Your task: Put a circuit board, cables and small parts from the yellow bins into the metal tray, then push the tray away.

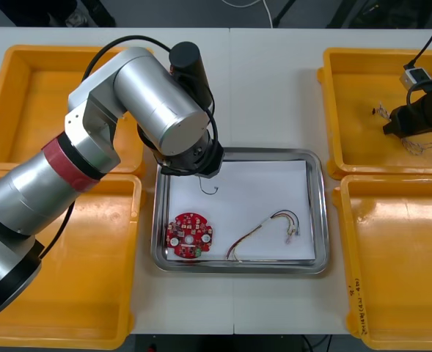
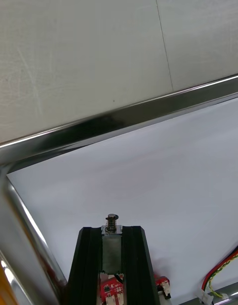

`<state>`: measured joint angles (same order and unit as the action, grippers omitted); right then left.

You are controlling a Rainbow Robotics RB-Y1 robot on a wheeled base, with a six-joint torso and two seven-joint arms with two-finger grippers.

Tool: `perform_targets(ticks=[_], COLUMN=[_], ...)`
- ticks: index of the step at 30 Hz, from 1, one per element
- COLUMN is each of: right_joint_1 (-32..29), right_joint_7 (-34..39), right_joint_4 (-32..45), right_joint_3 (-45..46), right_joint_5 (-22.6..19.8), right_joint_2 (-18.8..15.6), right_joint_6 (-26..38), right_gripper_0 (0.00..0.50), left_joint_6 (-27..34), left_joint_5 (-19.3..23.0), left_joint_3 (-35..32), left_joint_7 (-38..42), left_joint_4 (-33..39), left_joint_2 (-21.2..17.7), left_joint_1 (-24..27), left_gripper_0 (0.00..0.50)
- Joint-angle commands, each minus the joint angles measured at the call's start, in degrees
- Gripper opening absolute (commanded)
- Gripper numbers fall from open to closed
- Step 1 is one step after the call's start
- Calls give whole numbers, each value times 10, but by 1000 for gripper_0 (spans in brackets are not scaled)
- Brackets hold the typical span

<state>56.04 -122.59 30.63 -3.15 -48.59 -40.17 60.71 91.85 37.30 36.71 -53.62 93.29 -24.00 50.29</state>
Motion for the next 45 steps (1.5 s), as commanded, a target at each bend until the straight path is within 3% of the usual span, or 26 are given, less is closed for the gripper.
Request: perform_targets(ticks=[1, 15, 24, 27, 29, 30, 32, 33, 34, 45], right_joint_1=[-11, -18, -18, -18, -21, -22, -26, -27, -28, -28], right_joint_7=[-25, -40, -52, -56, -60, -60, -64, -64, -65, -67], right_joint_4=[7, 15, 18, 18, 18, 18, 18, 18, 18, 22], right_joint_3=[8, 8, 7, 7, 7, 8, 8, 7, 7, 9], right_joint_5=[-5, -2, 32, 32, 29, 28, 19, 17, 14, 7], right_joint_2=[6, -4, -4, -4, -4, -4, -4, -4, -3, -4], right_joint_6=[-6, 24, 23, 23, 21, 20, 13, 12, 9, 8], right_gripper_0=[500, 500, 500, 498, 408, 378, 186, 117, 12, 0], left_joint_6=[-36, -84, -87, -89, -94, -95, -100, -101, -103, -107], left_joint_5=[-10, -37, -41, -42, -42, -42, -42, -42, -42, -22], left_joint_3=[24, 46, 45, 45, 45, 45, 45, 45, 45, 34], left_joint_7=[49, 43, 39, 40, 43, 44, 48, 48, 50, 58], left_joint_4=[7, 7, 6, 6, 6, 6, 6, 6, 6, 7], left_joint_2=[-10, -31, -42, -43, -44, -43, -43, -44, -43, -44], left_joint_1=[-20, -62, -63, -63, -63, -63, -63, -63, -63, -56], left_gripper_0=[0, 0, 0, 28, 309, 356, 500, 500, 500, 500])
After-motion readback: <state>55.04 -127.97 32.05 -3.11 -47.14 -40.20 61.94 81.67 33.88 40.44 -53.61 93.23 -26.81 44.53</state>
